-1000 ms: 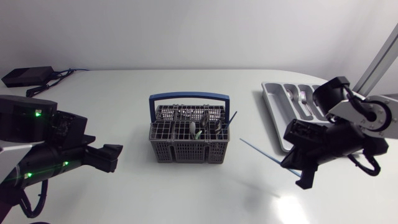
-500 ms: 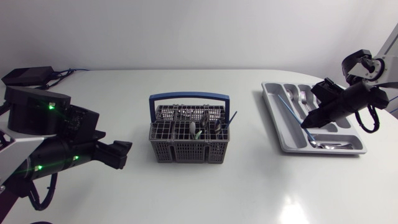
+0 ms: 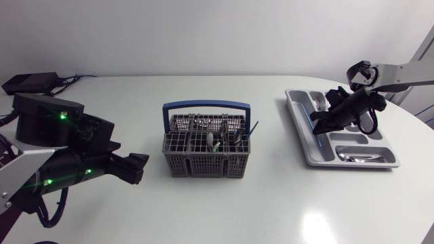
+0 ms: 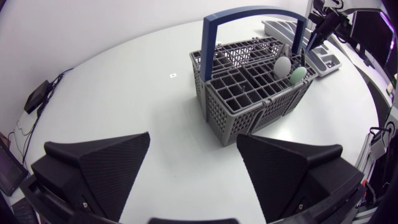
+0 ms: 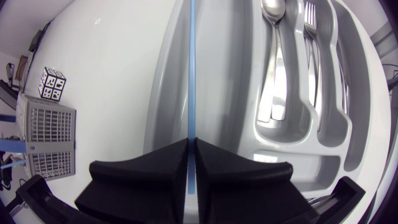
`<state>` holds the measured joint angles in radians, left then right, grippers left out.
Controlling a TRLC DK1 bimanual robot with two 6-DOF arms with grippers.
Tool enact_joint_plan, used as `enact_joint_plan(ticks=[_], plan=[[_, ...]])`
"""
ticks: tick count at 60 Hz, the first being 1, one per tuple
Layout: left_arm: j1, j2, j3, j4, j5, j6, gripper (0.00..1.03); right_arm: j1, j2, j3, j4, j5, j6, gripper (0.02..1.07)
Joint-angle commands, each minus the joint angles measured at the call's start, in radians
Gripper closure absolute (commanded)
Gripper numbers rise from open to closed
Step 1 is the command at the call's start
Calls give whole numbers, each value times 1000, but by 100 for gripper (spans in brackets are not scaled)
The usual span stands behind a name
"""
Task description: Transfer all utensils from the basket to the drawer tray.
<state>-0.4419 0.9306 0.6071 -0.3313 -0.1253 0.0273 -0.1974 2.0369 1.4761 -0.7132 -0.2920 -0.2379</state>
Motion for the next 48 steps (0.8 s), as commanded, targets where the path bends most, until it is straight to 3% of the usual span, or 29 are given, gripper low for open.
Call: enact_joint_plan(ticks=[1, 5, 6, 7, 13, 18, 19, 21, 37, 40, 48], plan=[[-9, 8, 20, 8, -2, -4, 6, 9, 39, 23, 0, -7, 68, 100], [-9, 5, 19, 8, -2, -4, 6, 9, 43, 26, 0, -7, 89, 91], [-11, 5, 17, 8, -2, -4, 6, 9, 49, 30, -2, -7, 109, 79], [-11, 5, 17, 8, -2, -6, 6, 9, 52, 32, -2, -7, 111, 75], [-14, 2, 16, 6, -2, -6, 6, 7, 51, 33, -5, -45, 115, 72], [-14, -3, 16, 5, -2, -6, 6, 9, 23, 16, 4, -53, 114, 34], [-14, -4, 16, 5, -2, -6, 6, 9, 13, 9, 11, -53, 114, 17], [-14, -6, 14, 5, -2, -6, 6, 12, -9, -7, 21, -53, 112, 6], [-14, -13, 16, 18, -2, -1, 6, 81, -385, -292, 264, -148, 20, 7], [-20, -10, 17, 25, -2, 0, 6, 92, -458, -350, 291, -210, -15, 7], [-35, 7, 22, 49, -2, 3, 6, 142, -595, -490, 402, -223, -21, 7]])
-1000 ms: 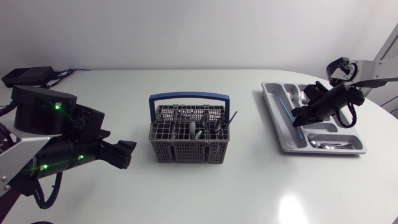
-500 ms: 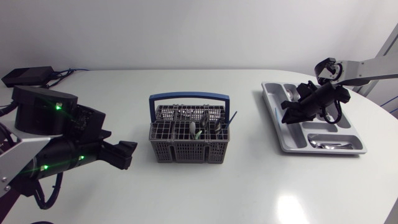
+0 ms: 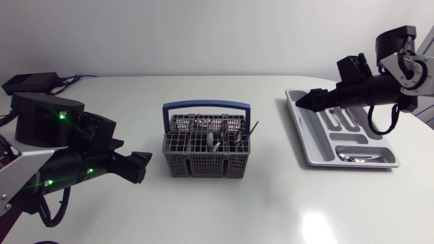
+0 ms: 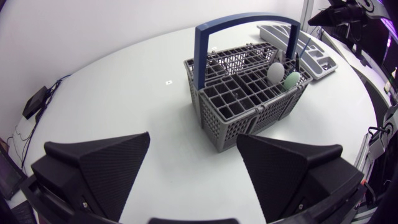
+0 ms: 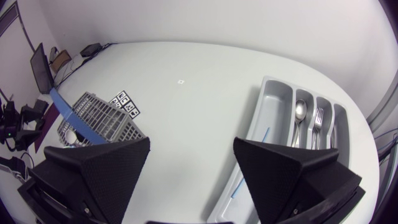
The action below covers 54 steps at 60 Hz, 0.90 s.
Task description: Transfer all utensils from the basket to the drawer tray.
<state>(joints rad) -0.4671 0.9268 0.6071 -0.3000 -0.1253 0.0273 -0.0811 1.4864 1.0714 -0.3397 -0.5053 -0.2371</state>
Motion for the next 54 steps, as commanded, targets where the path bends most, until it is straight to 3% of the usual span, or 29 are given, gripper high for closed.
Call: enact_joint_plan(ticks=[1, 17, 28, 41, 50, 54], plan=[[-10, 15, 22, 21, -2, 3, 6, 32, -57, -99, 42, -10, -30, 7], [-33, 96, 36, 87, 0, 6, 6, 201, -144, -228, 84, -42, -108, 8], [-56, 161, 56, 136, 0, 22, 6, 325, -150, -300, 186, -32, -102, 27], [-70, 239, 97, 171, 1, 34, 6, 408, -127, -315, 295, 48, -77, 63], [-90, 279, 109, 200, 1, 33, 6, 420, -78, -297, 318, 79, -64, 66], [-93, 293, 112, 208, 1, 33, 6, 422, -63, -294, 320, 82, -65, 73]])
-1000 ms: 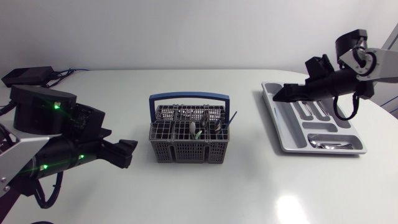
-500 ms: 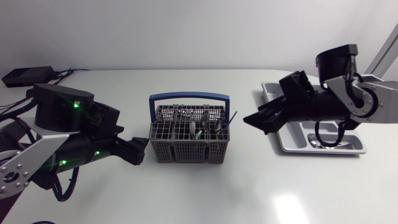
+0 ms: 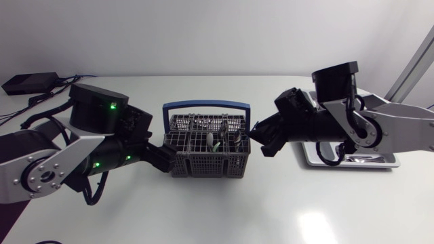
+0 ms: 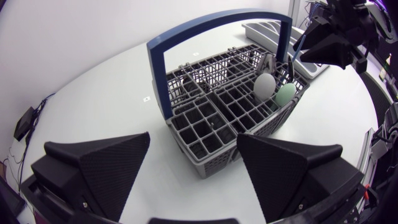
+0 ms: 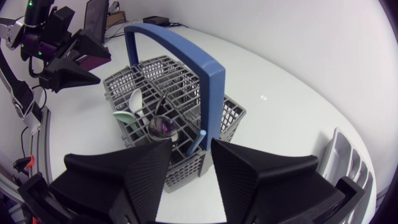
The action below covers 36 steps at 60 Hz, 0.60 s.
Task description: Transfer all utensils from the basket to the drawer tray.
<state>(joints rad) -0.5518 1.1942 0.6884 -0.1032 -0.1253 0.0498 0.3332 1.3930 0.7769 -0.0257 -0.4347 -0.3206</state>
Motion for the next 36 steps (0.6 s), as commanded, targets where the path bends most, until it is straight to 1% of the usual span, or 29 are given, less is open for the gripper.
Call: enact_joint_plan(ticks=[1, 7, 10, 13, 24, 26, 36], plan=[[-8, 28, 33, 16, 1, 10, 6, 7, 32, -1, 10, 13, 18, 77], [-8, 45, 39, 25, 1, 12, 6, 17, 37, -5, 24, 19, 18, 88], [-13, 53, 42, 30, 1, 10, 6, 18, 41, -8, 33, 22, 18, 89], [-19, 59, 40, 37, 1, 10, 6, 20, 47, -7, 36, 24, 20, 92], [-25, 81, 40, 54, 1, 7, 6, 27, 77, -1, 50, 24, 20, 97], [-27, 84, 40, 57, 1, 5, 6, 29, 77, -1, 52, 22, 18, 101], [-27, 94, 42, 63, 1, 7, 6, 30, 66, -2, 55, 27, 18, 102]])
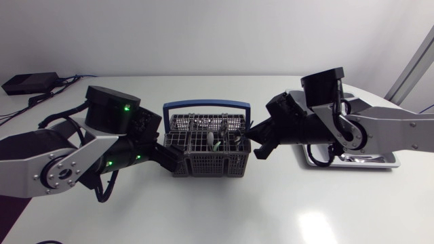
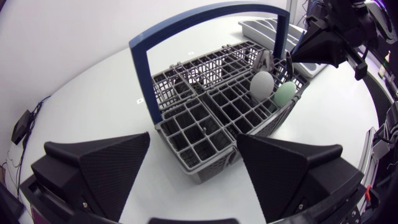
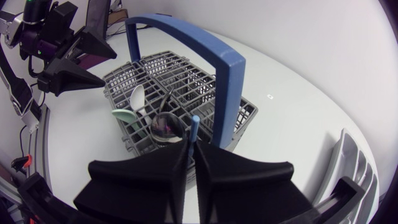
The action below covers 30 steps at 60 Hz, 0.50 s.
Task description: Transfer all utensils from the basket to the drawer tray.
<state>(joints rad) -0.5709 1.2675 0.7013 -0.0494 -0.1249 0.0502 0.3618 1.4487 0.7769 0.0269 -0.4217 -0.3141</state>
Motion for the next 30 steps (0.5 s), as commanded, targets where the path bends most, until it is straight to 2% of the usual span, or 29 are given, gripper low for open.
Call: enact_joint_plan(ticks=[1, 17, 30], plan=[[-7, 23, 30, 10, 1, 8, 6, 2, 9, -2, 2, 14, 12, 102], [-7, 27, 26, 16, 1, 10, 6, 0, -74, -2, -24, 12, 15, 102], [-7, 30, 23, 14, 1, 10, 6, -12, -185, 38, -131, 4, 15, 102]])
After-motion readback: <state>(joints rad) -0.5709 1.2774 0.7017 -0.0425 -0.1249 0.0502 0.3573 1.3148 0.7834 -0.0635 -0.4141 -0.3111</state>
